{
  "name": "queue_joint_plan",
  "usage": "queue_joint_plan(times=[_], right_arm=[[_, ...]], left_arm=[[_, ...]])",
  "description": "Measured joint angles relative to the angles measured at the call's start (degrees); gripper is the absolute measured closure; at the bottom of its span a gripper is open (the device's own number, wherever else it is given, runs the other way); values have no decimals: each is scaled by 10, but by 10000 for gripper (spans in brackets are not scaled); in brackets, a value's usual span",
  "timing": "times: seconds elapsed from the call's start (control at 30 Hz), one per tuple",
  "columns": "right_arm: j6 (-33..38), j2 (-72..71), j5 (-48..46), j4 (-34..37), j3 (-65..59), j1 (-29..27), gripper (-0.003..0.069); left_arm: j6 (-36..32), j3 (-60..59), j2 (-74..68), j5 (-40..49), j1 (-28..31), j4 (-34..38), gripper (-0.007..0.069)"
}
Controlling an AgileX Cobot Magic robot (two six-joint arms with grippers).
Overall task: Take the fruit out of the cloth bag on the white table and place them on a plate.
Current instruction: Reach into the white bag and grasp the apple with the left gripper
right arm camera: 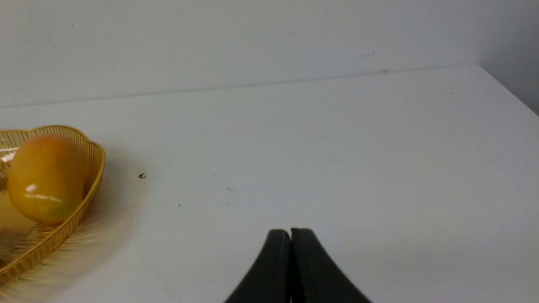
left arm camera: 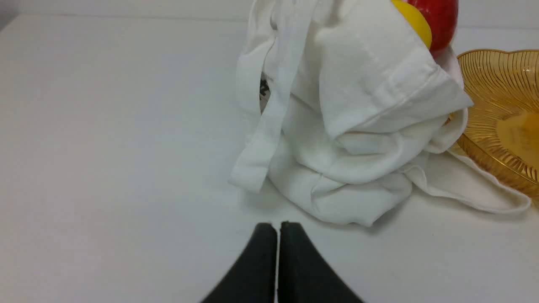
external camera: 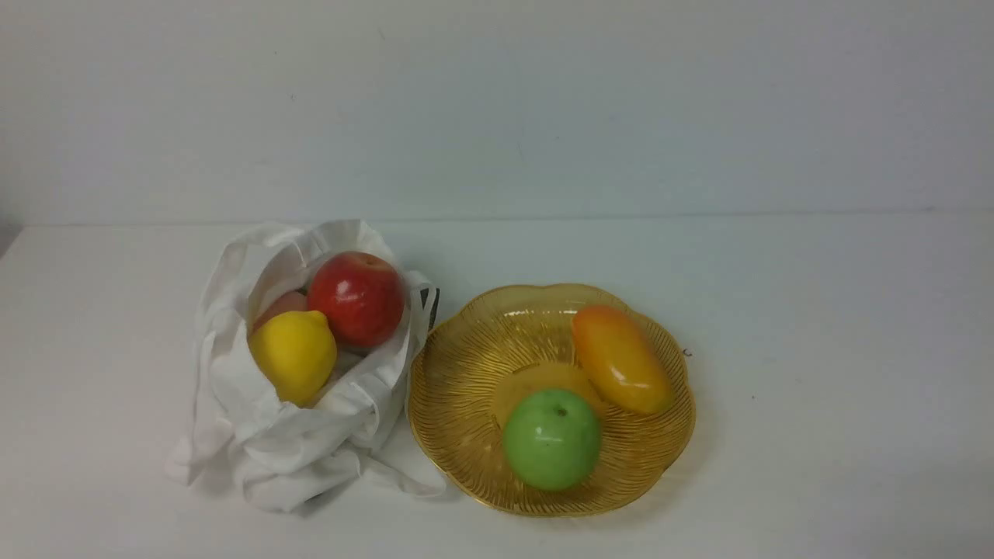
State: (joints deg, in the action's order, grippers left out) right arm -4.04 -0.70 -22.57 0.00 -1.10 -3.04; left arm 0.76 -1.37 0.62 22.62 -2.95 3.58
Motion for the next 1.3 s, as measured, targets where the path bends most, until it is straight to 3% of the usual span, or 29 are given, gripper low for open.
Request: queue_joint_plan(times=[0.97,1.17,1.3], right_arm=[[0,0,0,0,0,0,671],[0,0,0,0,0,0,671],[0,0,0,0,0,0,671]], left_arm=[[2,-2,0,-19,0,22,632],[6,-3,0,-138,0,125,632],[26,-2,0,-330,0,215,632]])
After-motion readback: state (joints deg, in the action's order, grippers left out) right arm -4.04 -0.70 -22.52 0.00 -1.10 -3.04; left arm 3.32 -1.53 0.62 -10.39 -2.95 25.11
